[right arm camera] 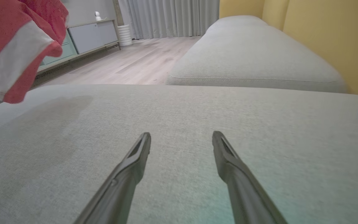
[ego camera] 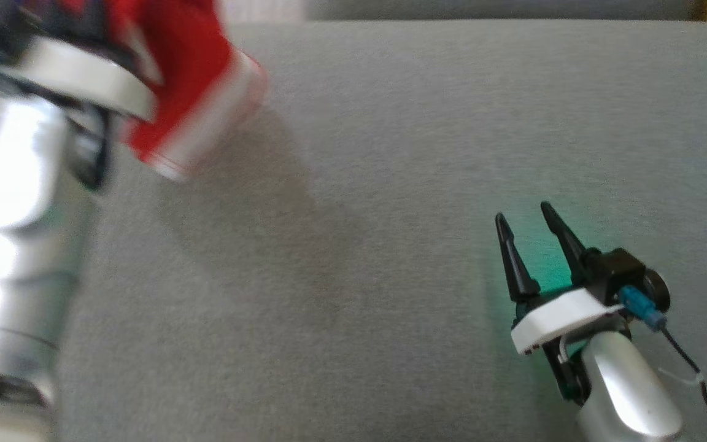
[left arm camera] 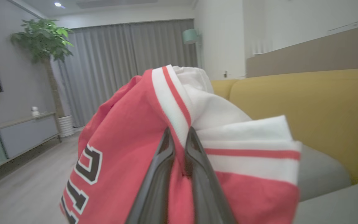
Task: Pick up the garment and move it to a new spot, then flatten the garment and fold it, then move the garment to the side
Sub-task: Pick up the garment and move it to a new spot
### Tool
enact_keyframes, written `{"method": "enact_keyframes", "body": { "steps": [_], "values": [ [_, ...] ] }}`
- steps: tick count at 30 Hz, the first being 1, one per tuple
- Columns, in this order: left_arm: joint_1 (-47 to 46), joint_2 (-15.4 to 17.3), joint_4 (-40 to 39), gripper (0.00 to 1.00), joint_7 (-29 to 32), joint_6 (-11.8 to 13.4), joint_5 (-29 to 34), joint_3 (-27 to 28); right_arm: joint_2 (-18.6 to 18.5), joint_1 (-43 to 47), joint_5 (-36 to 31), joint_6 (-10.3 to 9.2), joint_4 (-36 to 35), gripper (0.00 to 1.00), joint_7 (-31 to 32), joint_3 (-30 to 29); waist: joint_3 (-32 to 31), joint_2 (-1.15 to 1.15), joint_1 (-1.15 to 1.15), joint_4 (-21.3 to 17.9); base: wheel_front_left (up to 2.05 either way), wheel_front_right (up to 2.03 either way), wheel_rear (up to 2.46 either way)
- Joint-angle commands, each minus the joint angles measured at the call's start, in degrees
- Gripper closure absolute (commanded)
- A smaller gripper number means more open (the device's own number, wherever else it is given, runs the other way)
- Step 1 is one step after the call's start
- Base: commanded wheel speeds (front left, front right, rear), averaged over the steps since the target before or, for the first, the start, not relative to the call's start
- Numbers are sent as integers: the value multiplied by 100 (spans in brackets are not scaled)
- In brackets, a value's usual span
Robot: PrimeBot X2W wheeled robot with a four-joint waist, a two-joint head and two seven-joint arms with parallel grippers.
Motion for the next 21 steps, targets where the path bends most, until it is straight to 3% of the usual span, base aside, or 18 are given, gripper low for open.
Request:
{"method": "enact_keyframes", "body": {
  "steps": [1,8,12,13,14,15,21],
  "values": [
    [-91,108,-286,100,-29,-27,-45,68,93,25,36,-5,-171,0,2,101,-246,0,1,-293,0,0,0],
    [720,-896,-746,100,-29,11,-255,-331,101,150,152,-5,-203,0,2,146,-391,0,1,-793,0,0,0],
    [1375,-1367,-619,100,-30,118,-164,-650,102,197,208,-5,-182,0,2,189,-461,0,1,-1066,0,0,0],
    [1507,-1411,-541,75,-30,169,-143,-674,102,205,216,-5,-172,0,2,200,-476,0,1,-1106,0,0,0],
    [1636,-1443,-473,20,-30,225,-109,-684,102,208,227,-5,-169,0,2,207,-482,0,1,-1144,0,0,0],
    [1888,-1474,-323,0,-30,346,-47,-649,102,211,244,-5,-170,0,2,209,-493,0,1,-1189,0,0,0],
    [2537,-1229,-379,0,-30,657,222,-128,102,232,244,-5,-214,0,2,90,-516,0,1,-1119,0,0,0]
  ]
}}
